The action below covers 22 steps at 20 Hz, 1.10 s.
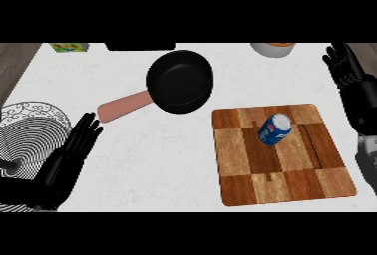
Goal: Pick the can from the cutting board and place it in the pot
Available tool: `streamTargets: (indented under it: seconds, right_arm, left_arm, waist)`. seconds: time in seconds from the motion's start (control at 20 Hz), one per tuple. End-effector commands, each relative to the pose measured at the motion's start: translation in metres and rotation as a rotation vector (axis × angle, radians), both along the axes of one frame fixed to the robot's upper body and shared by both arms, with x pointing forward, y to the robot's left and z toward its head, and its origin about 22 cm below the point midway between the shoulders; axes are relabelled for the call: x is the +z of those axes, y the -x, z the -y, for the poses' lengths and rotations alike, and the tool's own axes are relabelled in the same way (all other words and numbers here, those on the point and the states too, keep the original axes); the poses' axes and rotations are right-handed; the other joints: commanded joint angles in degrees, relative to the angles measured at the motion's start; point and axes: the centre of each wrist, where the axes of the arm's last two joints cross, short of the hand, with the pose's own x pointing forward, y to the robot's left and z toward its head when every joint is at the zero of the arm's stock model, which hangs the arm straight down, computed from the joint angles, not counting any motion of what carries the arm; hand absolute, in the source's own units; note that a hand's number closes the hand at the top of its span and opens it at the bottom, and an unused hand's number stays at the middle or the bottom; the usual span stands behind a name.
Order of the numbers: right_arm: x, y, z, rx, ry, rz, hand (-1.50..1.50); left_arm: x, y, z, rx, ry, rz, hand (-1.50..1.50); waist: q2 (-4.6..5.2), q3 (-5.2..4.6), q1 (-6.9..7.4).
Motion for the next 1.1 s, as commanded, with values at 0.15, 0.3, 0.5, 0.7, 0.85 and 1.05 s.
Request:
streamTargets:
  seconds: [0.15, 0.3, 0.5, 0.7, 0.85, 1.05]
  right_arm:
    - [0.007, -0.030, 0.014, 0.305, -0.079, 0.042, 1.50]
    - [0.067, -0.021, 0.019, 0.393, 0.480, 0.218, 1.50]
    - [-0.033, -0.040, 0.053, 0.419, 0.069, 0.160, -1.50]
    - [-0.030, -0.046, 0.085, 0.528, 0.005, 0.261, -1.50]
    - [-0.010, -0.060, 0.098, 0.619, 0.050, 0.258, -1.50]
    - [0.021, -0.060, 0.113, 0.721, 0.231, 0.126, -1.50]
  left_arm:
    - [0.034, -0.027, -0.010, 0.147, -0.077, 0.127, 0.00]
    - [0.032, -0.030, -0.013, 0.163, -0.077, 0.108, 0.00]
    - [0.058, -0.057, -0.001, 0.221, -0.057, 0.126, 0.00]
    - [0.061, -0.065, -0.006, 0.242, -0.078, 0.109, 0.00]
    - [0.054, -0.065, 0.005, 0.244, -0.098, 0.094, 0.00]
    - [0.075, -0.070, -0.003, 0.247, -0.084, 0.100, 0.00]
  waist:
    - [2.91, 0.73, 5.28]
    - [2.46, -0.34, 6.53]
    - [3.96, 0.89, 5.18]
    - [3.43, 0.76, 4.75]
    - [3.10, 0.63, 5.01]
    - [2.60, 0.56, 4.71]
